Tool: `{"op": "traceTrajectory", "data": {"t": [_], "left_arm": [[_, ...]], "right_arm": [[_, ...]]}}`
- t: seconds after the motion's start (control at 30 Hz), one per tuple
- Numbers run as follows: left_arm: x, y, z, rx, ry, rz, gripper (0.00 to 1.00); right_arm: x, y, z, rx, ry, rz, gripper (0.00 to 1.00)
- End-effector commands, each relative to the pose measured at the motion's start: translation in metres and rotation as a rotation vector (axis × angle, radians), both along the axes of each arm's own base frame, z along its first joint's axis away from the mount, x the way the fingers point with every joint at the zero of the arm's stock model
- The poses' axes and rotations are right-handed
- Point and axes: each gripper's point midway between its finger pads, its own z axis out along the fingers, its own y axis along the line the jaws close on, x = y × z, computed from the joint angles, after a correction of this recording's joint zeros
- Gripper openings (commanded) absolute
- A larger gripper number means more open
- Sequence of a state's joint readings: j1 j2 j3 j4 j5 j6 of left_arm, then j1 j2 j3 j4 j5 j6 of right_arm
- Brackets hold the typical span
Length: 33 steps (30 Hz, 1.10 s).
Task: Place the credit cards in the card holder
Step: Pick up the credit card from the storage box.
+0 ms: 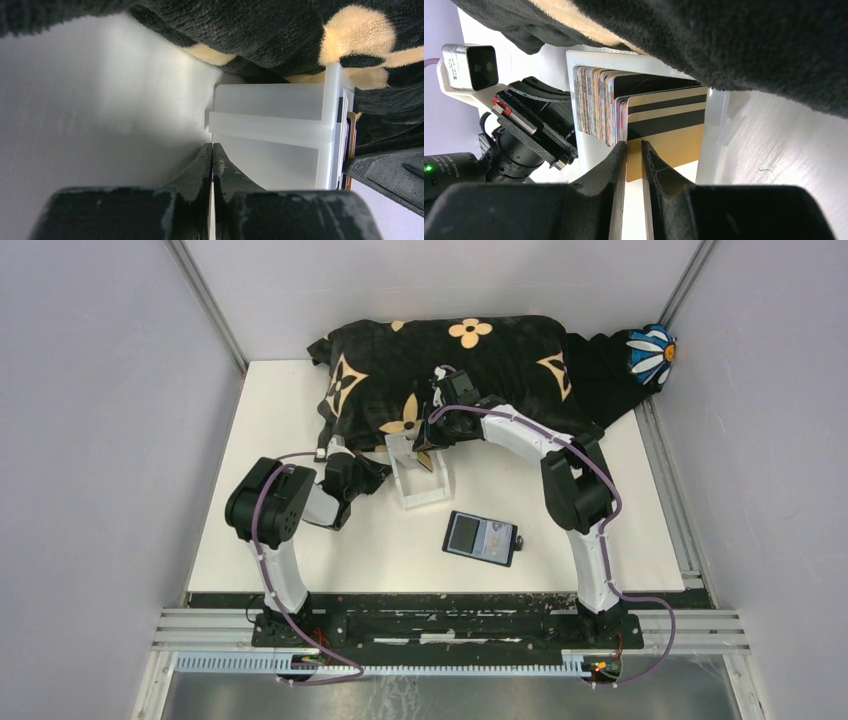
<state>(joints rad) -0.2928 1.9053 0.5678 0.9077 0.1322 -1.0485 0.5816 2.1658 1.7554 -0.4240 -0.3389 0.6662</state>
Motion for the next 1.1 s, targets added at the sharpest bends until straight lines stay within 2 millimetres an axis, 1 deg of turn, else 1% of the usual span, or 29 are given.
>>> {"op": "traceTrajectory", "data": {"t": [0.0, 0.2, 0.37, 0.5, 1.07], "left_arm": [[-0.007, -0.022, -0.003, 0.007, -0.002, -0.088, 0.07], [-0.008, -0.022, -0.004, 0.009, 0.0, -0.09, 0.07], [-0.009, -0.023, -0.003, 0.007, -0.001, -0.092, 0.07], [-0.009, -0.022, -0.004, 0.011, 0.001, -0.092, 0.07], [-0.008, -0.024, -0.008, 0.018, 0.009, -0.094, 0.07]], "right_arm": [[-0.021, 0.022, 0.024, 0.076, 0.001, 0.059, 0.23], [-0.022, 0.022, 0.025, 0.084, 0.006, 0.055, 0.23], [-0.023, 0.023, 0.03, 0.1, 0.001, 0.047, 0.21], [-0.024, 0.023, 0.037, 0.114, -0.008, 0.045, 0.22], [-0.024, 0.022, 0.053, 0.14, -0.04, 0.038, 0.21]]}}
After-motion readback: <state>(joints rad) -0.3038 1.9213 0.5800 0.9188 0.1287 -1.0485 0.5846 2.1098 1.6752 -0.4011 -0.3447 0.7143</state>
